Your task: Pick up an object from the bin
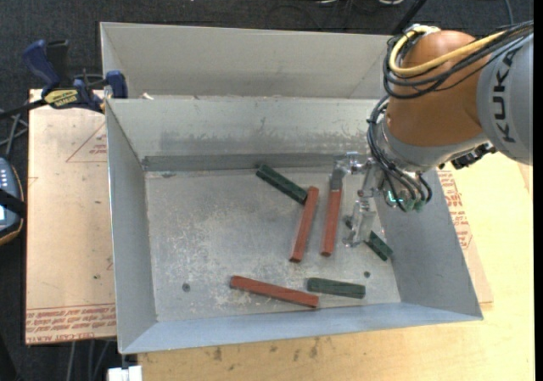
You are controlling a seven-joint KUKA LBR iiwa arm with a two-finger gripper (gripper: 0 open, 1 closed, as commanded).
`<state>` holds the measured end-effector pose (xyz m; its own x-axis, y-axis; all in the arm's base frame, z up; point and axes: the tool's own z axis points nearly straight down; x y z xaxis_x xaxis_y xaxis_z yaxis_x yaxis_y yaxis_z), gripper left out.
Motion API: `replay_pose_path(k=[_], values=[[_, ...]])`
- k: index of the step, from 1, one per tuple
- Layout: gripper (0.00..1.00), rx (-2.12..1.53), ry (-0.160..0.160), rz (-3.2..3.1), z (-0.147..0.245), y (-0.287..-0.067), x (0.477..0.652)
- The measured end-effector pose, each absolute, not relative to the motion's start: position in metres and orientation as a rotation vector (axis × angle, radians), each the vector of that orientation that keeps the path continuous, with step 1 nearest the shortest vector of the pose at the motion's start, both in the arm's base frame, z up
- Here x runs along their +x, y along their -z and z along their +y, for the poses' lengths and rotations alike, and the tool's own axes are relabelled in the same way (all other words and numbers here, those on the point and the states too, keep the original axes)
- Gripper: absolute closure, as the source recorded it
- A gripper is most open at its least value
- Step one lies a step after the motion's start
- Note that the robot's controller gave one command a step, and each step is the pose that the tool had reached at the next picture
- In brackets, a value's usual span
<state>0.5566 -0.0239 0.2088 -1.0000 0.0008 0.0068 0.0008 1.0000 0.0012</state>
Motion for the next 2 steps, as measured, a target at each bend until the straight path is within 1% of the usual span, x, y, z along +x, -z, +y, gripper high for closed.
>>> replay_pose_path(k=[1,2], values=[[0.00,0.000,0.001,-3.143,-0.024,-0.213,0.558],[0.00,0.031,0.001,-3.150,-0.033,-0.160,0.573]])
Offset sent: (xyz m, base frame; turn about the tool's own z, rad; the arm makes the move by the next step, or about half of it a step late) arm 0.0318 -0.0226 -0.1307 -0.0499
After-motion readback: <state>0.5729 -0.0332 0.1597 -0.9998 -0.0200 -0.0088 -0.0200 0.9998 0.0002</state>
